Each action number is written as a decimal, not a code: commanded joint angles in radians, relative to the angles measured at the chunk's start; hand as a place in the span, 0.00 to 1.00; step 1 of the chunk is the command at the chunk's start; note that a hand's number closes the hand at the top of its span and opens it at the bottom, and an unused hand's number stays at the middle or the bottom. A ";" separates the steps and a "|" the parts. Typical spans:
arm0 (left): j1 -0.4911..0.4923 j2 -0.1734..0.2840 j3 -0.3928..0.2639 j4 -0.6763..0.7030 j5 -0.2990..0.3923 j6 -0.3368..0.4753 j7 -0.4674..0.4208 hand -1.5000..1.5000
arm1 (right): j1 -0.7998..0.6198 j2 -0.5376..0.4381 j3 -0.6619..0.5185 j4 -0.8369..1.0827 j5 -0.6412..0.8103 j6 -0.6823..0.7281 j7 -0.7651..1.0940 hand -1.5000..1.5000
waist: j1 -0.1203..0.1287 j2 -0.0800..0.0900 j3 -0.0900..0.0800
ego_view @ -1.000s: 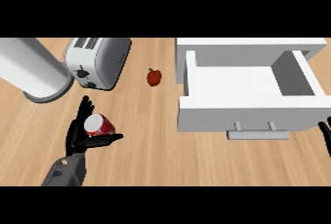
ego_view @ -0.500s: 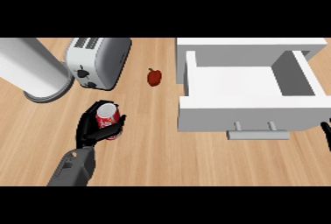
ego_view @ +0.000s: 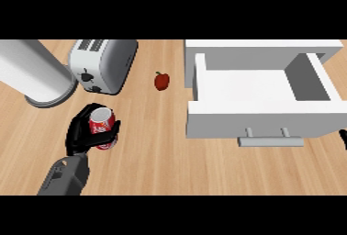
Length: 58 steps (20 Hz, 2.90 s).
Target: Pick up the can, place it into the drawer and close the drawer
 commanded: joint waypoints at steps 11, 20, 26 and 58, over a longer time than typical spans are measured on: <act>0.024 -0.027 -0.137 -0.415 -0.017 0.024 0.281 1.00 | 0.054 0.012 0.062 -0.015 0.025 -0.043 -0.046 0.00 | 0.002 -0.002 0.001; -0.134 -0.084 -0.217 -0.558 -0.081 0.124 0.489 1.00 | 0.022 0.013 0.056 -0.057 0.025 -0.072 -0.002 0.00 | 0.000 0.000 0.000; -0.331 -0.111 -0.337 -0.521 -0.132 0.291 0.626 1.00 | 0.030 -0.026 -0.060 -0.083 -0.083 -0.006 0.039 0.00 | -0.012 -0.001 0.000; -1.133 -0.112 -0.503 0.258 0.166 0.559 0.598 1.00 | -0.054 -0.023 -0.013 -0.029 -0.031 -0.007 0.069 0.00 | -0.068 0.013 0.002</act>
